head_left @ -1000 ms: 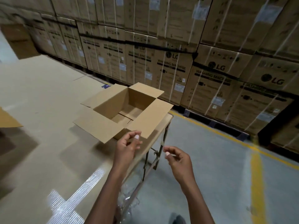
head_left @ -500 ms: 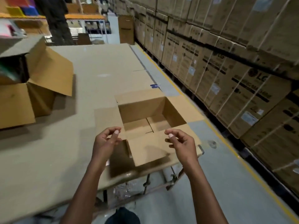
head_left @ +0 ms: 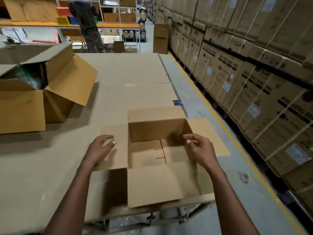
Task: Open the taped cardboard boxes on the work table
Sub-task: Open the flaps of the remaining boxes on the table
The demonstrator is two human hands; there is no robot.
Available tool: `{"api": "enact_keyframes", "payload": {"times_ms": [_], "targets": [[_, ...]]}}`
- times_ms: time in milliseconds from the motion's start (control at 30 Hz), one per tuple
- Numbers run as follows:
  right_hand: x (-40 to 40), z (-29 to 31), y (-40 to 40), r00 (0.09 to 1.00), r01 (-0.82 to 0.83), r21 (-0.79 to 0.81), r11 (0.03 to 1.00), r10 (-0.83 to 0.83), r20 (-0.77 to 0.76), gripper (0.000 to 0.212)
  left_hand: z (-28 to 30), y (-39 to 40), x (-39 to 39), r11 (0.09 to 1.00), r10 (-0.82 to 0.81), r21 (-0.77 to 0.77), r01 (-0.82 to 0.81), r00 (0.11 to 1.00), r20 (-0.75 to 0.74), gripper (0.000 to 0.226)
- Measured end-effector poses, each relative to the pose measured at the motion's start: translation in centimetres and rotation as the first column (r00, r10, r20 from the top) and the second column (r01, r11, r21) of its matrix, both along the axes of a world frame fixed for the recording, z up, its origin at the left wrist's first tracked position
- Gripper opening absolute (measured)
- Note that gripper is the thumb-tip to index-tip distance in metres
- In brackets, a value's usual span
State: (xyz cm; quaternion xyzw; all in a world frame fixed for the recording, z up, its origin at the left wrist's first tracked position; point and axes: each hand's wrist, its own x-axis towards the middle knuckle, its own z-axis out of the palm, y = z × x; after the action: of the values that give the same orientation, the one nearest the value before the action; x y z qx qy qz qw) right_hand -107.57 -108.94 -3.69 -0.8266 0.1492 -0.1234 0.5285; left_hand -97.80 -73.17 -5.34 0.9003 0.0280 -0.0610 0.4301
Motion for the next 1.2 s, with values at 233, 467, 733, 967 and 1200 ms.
{"api": "enact_keyframes", "payload": {"times_ms": [233,467,733,967,1200], "targets": [[4.6,-0.4,-5.9,0.996,-0.05,-0.285,0.957,0.025,-0.091,0.026,4.8,-2.1,0.3,1.0,0.017,-0.025,-0.015,0.993,0.115,0.028],[6.6,-1.5,-12.4,0.908,-0.26,-0.389,0.884,0.087,-0.41,0.027,6.7,-8.3,0.6,0.981,-0.115,0.163,0.105,0.992,0.054,0.031],[4.7,-3.2,-15.7,0.876,-0.388,-0.114,0.915,0.327,-0.355,0.047,6.4,-9.5,0.3,0.971,-0.107,0.217,0.096,0.993,0.04,0.04],[4.4,0.5,-16.8,0.95,-0.294,0.093,0.951,0.301,-0.078,0.039,6.6,-7.9,0.7,0.975,-0.12,0.187,0.121,0.993,-0.016,0.049],[6.4,3.4,-13.4,0.899,-0.396,-0.157,0.905,0.347,-0.266,0.058,7.0,-7.9,-0.4,0.97,-0.046,0.241,0.041,0.999,0.013,0.056]]}}
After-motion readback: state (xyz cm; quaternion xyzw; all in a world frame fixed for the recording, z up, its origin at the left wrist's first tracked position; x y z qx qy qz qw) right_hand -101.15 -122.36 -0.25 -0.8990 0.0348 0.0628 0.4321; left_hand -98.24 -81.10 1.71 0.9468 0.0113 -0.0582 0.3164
